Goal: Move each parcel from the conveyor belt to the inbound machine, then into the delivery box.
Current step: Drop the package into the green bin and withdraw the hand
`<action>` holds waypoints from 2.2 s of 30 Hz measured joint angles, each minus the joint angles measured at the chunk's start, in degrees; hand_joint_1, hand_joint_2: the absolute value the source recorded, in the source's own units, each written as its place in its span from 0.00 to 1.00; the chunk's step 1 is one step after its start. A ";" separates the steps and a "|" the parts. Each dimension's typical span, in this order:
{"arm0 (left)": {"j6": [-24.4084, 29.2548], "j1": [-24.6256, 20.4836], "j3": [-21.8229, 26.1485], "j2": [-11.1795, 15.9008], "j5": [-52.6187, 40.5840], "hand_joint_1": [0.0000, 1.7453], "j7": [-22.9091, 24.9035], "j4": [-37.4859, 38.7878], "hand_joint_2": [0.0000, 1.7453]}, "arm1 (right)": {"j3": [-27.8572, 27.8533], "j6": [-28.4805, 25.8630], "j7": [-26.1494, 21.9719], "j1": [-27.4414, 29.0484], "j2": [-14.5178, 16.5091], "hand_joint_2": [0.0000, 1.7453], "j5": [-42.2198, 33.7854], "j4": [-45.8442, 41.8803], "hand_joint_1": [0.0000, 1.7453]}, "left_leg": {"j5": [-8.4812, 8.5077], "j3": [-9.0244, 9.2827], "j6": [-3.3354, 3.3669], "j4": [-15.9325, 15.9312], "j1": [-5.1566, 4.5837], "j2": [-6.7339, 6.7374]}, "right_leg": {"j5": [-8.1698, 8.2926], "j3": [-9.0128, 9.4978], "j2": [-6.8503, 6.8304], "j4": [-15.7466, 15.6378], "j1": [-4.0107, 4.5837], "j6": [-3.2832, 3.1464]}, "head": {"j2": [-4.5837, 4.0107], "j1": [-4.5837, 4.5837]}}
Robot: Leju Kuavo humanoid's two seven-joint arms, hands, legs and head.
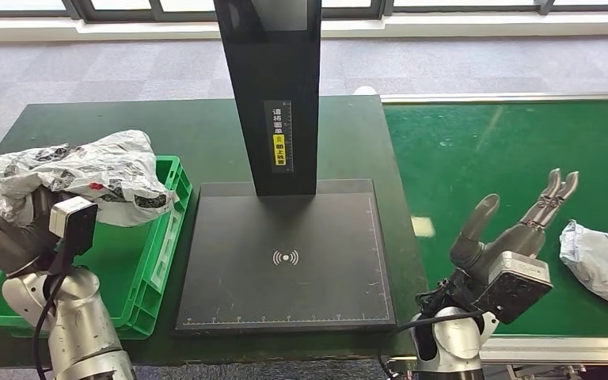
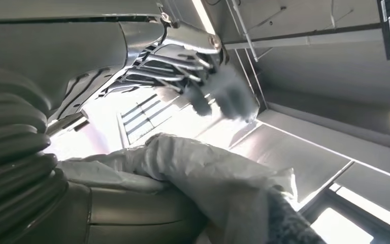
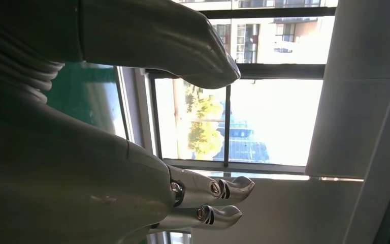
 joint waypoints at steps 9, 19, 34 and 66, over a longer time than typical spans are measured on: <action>0.00 1.76 -3.48 -0.19 -1.63 0.00 6.41 -1.30 0.00 | -0.92 0.19 -0.01 0.07 -0.01 0.00 -0.13 0.00 0.00 | -0.01 -0.01 -0.01 0.00 0.00 -0.01 | 0.00 0.00 -0.02 0.00 0.00 0.00 | 0.00 0.00; 0.00 1.85 -3.91 -0.16 2.94 0.00 4.18 -1.45 0.00 | -0.94 1.02 -0.01 0.40 -0.01 0.00 -0.14 0.00 0.00 | -0.01 -0.02 -0.01 0.00 0.00 -0.01 | 0.00 0.01 -0.02 0.00 0.00 0.00 | 0.00 0.00; 0.00 1.99 -4.29 -0.15 -1.35 0.00 11.92 0.16 1.00 | -2.15 1.91 0.00 1.39 -0.02 0.00 0.53 0.60 0.00 | -0.01 -0.02 -0.01 0.00 0.00 -0.01 | 0.00 -0.01 -0.02 -0.01 0.00 0.00 | 0.00 0.00; 0.02 3.92 -2.26 0.02 -6.45 0.00 26.00 2.96 1.00 | -6.60 5.52 0.00 1.23 -0.03 0.00 4.09 6.82 0.00 | -0.02 -0.06 -0.01 0.00 0.01 -0.06 | -0.01 0.01 -0.07 -0.01 0.01 0.00 | 0.00 0.01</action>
